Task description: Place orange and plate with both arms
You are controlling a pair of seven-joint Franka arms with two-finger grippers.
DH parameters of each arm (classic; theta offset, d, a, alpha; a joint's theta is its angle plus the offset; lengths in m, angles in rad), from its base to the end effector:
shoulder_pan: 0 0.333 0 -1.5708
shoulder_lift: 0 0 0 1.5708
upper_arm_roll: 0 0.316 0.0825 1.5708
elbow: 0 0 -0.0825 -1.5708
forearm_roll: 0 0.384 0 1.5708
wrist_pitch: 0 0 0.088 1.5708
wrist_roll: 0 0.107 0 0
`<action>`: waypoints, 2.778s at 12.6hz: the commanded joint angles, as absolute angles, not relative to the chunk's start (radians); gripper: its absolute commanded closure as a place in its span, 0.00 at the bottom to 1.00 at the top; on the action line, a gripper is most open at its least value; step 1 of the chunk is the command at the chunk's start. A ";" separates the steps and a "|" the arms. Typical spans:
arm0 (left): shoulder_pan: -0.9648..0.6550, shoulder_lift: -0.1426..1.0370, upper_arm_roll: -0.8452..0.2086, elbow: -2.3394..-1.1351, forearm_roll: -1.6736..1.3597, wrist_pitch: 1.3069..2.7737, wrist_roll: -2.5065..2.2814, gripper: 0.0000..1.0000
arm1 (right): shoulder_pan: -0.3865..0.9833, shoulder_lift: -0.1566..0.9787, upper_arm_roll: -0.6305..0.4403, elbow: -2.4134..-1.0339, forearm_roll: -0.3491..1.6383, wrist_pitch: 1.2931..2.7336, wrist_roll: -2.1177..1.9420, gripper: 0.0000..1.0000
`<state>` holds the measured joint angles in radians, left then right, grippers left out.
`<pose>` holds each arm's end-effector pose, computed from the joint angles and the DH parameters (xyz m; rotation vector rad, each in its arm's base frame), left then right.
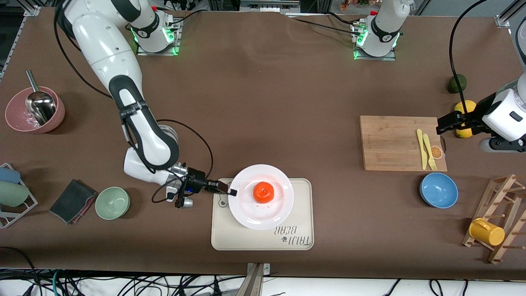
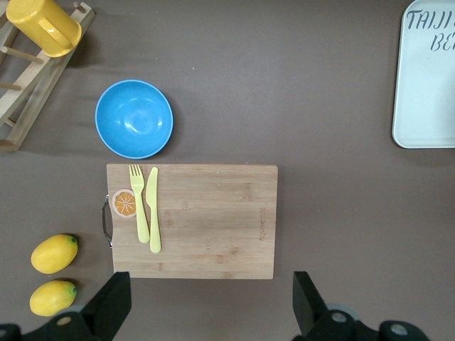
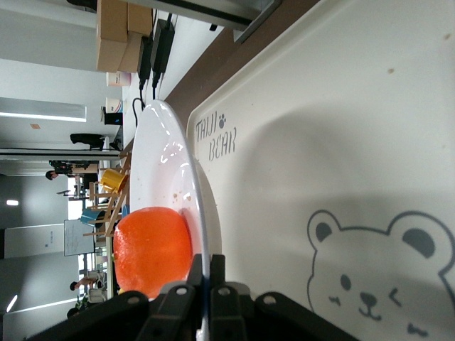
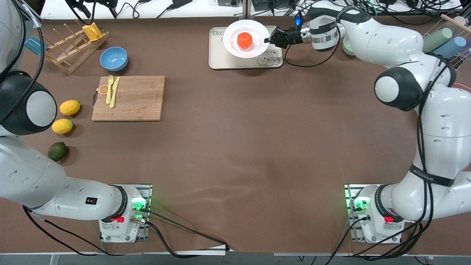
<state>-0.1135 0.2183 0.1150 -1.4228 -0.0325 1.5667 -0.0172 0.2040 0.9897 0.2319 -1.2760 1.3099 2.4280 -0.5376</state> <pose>0.6173 -0.0100 0.5665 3.1324 0.0281 -0.1145 0.7120 0.2818 0.1788 -2.0635 0.1807 -0.1932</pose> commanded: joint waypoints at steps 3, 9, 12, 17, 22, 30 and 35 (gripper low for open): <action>-0.114 0.210 0.121 -1.424 -0.046 1.569 0.005 0.00 | 0.251 1.179 0.232 -1.062 1.287 2.503 -0.499 1.00; -0.114 0.212 0.121 -1.424 -0.048 1.569 0.006 0.00 | 0.271 1.140 0.230 -1.068 1.278 2.539 -0.488 0.00; -0.114 0.212 0.121 -1.424 -0.048 1.569 0.006 0.00 | 0.265 1.050 0.222 -1.141 0.986 2.533 -0.485 0.00; -0.110 0.212 0.121 -1.424 -0.048 1.569 0.005 0.00 | 0.270 0.879 0.122 -1.298 0.602 2.415 -0.485 0.00; -0.109 0.212 0.121 -1.424 -0.051 1.568 0.002 0.00 | 0.272 0.682 -0.053 -1.299 0.211 1.913 -0.486 0.00; -0.107 0.212 0.121 -1.424 -0.051 1.568 0.003 0.00 | 0.273 0.359 -0.189 -1.287 0.005 1.272 -0.214 0.00; -0.107 0.212 0.121 -1.424 -0.051 1.568 0.000 0.00 | 0.267 0.292 -0.169 -1.349 -0.026 1.305 -0.160 0.00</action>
<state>-0.1084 0.2184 0.1165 -1.4223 -0.0325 1.5670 -0.0167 0.2689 0.3548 -0.1902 -1.2629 -0.0019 1.2367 -0.1830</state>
